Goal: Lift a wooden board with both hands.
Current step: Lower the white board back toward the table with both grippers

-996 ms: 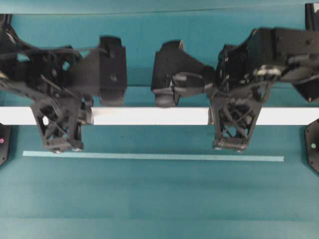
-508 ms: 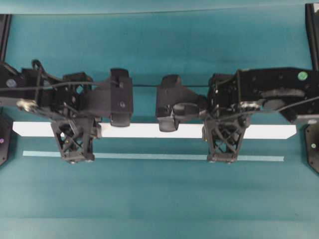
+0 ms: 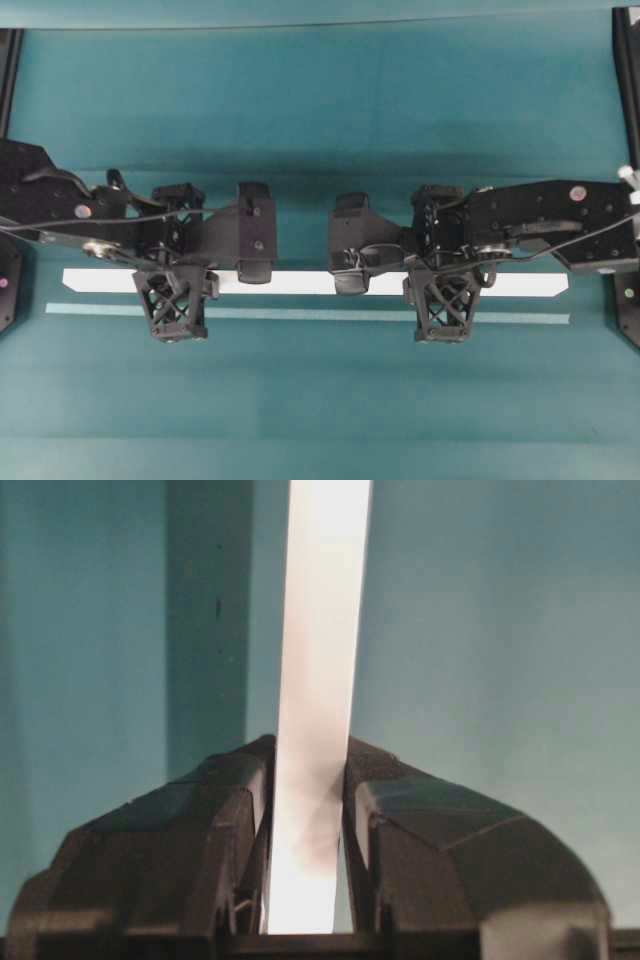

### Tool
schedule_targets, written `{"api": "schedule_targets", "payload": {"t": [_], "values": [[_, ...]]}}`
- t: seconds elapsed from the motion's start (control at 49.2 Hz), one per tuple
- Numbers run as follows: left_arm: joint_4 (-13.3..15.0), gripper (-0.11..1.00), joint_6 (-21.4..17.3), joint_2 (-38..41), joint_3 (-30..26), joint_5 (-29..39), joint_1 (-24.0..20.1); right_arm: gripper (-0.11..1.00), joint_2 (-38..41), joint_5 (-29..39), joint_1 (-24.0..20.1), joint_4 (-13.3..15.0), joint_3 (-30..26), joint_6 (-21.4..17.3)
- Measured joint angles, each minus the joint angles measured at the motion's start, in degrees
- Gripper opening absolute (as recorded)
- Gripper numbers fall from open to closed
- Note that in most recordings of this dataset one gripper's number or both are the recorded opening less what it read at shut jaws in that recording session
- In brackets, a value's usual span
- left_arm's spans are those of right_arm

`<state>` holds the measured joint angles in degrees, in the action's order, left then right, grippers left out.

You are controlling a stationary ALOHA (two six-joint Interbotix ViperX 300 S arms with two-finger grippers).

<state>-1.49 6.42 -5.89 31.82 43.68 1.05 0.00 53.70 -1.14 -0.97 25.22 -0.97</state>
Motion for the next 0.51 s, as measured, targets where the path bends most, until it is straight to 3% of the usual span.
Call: {"api": "schedule_targets", "payload": {"t": [0.508], "values": [[-0.09, 0.17, 0.18, 5.89, 3.08, -7.21, 0.09, 0.21, 4.48, -6.06, -1.05, 0.0, 1.76, 1.49]]}}
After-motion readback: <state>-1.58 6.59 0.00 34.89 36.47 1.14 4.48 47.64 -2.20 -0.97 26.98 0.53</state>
